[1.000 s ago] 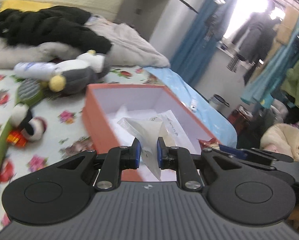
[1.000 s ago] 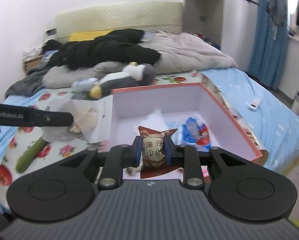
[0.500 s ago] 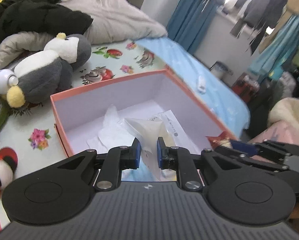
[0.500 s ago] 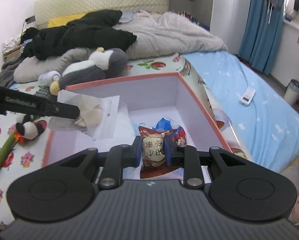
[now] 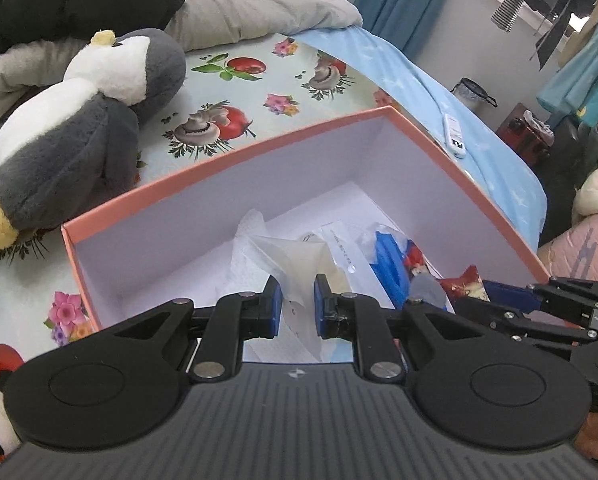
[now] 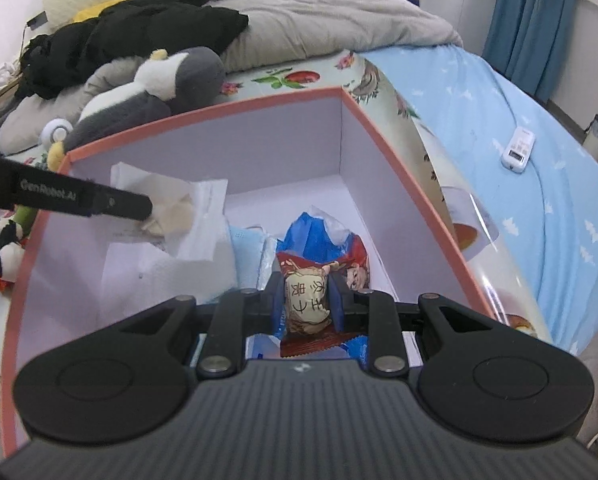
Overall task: Organize soft objects
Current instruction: 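Open right gripper dropping wrapper while left drops clear plastic into box, then withdraw both open grippers from the box toward the panda plush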
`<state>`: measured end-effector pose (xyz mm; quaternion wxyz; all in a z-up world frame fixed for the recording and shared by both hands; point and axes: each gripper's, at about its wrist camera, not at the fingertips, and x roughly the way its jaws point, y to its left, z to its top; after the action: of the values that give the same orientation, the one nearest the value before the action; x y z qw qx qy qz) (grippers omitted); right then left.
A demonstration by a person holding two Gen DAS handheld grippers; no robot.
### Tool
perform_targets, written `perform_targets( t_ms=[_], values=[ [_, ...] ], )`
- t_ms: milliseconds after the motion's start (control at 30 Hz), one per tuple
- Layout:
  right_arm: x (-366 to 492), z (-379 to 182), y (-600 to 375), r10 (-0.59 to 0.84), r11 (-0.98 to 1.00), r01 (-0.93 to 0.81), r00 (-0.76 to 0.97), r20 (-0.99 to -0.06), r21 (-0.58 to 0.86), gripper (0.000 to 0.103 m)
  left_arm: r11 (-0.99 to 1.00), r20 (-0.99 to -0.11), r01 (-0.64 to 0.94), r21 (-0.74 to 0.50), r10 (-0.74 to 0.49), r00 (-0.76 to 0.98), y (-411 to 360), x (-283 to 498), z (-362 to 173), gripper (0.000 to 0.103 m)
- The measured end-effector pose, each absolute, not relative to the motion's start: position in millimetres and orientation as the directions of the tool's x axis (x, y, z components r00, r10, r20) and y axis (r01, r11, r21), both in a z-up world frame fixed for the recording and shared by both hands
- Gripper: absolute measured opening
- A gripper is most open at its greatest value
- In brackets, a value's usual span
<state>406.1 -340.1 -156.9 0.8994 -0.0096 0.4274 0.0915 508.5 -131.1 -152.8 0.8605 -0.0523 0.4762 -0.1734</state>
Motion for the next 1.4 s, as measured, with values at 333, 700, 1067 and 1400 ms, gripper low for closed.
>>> perform_targets(
  t_ms=[333, 700, 1067, 1400],
  values=[
    [395, -145, -340, 0.171, 0.981, -0.178, 0.638, -0.751, 0.071, 0.040, 0.941, -0.775, 0.266, -0.207, -0.324, 0.543, -128, 487, -125, 0.041],
    [336, -102, -333, 0.212, 0.975, -0.202, 0.710, -0.671, 0.095, 0.040, 0.941, -0.677, 0.286, -0.184, -0.332, 0.657, -109, 407, -64, 0.041],
    [254, -87, -312, 0.243, 0.968, -0.235, 0.780, -0.577, 0.090, 0.040, 0.938, -0.568, 0.262, -0.228, -0.347, 0.746, -83, 306, -42, 0.041],
    [199, -89, -289, 0.268, 0.961, -0.260, 0.791, -0.550, 0.094, 0.040, 0.942, -0.522, 0.229, -0.244, -0.327, 0.788, -62, 219, -44, 0.041]
  ],
)
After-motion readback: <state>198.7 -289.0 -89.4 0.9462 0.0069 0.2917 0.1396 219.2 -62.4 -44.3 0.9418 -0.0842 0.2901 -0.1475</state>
